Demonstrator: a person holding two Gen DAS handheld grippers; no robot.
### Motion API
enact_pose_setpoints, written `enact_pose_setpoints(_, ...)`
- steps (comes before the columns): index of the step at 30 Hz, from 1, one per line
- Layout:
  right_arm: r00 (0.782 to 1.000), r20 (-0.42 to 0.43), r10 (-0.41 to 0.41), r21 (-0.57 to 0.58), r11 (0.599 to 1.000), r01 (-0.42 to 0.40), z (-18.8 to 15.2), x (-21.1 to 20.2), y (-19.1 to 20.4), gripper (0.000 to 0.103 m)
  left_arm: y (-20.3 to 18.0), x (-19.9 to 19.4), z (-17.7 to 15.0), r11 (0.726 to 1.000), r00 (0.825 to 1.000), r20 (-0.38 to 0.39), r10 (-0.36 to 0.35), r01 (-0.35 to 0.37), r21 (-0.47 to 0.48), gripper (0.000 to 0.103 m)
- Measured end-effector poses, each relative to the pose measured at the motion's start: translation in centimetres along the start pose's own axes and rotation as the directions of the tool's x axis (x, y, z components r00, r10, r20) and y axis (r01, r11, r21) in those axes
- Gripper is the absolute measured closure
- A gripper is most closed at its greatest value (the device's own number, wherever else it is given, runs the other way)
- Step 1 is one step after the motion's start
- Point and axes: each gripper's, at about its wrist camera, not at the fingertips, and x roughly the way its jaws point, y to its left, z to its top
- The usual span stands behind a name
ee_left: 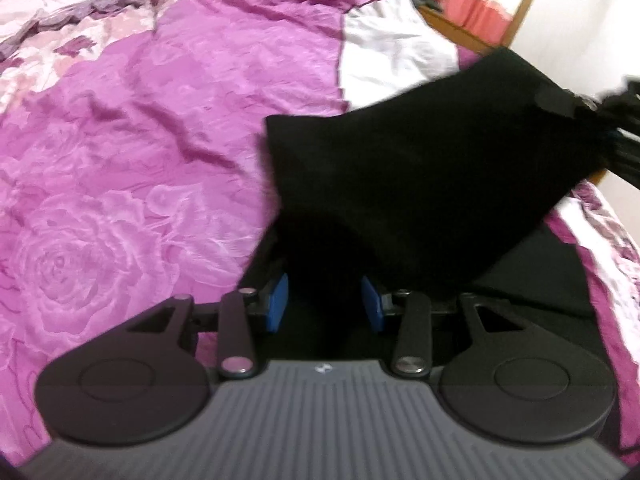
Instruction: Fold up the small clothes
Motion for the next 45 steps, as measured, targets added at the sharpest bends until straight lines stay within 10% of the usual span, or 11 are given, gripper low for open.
enact_pose_setpoints(12,0.955,-0.218,-0.200,0.169,0.956,0.239,-6.9,4.4,-9.7,0.094,0.3,0.2,-0.2,1.000,1.000,-0.004,0.015,-0.015,0.006,0.061)
enact_pose_setpoints(16,0.961,-0.199,-0.191,0.175,0.958,0.226,-7.6,3.9,-9.7,0.065,0.1,-0.2,0.0,1.000,1.000,-0.021,0.019,-0.019,0.011,0.060)
enact_pose_setpoints(26,0.977,-0.072,-0.202,-0.048,0.979,0.199,-7.6,-0.7,-3.1,0.045,-0.2,-2.6,0.3,0.997,0.997,-0.053,0.058,-0.056,0.047,0.060)
enact_pose_setpoints(45,0.971,-0.164,-0.173,-0.237,0.963,0.131,-14.4,2.6,6.2,0.040,1.0,-4.3,-0.9,0.992,0.993,-0.046,0.105,-0.102,0.077,0.060)
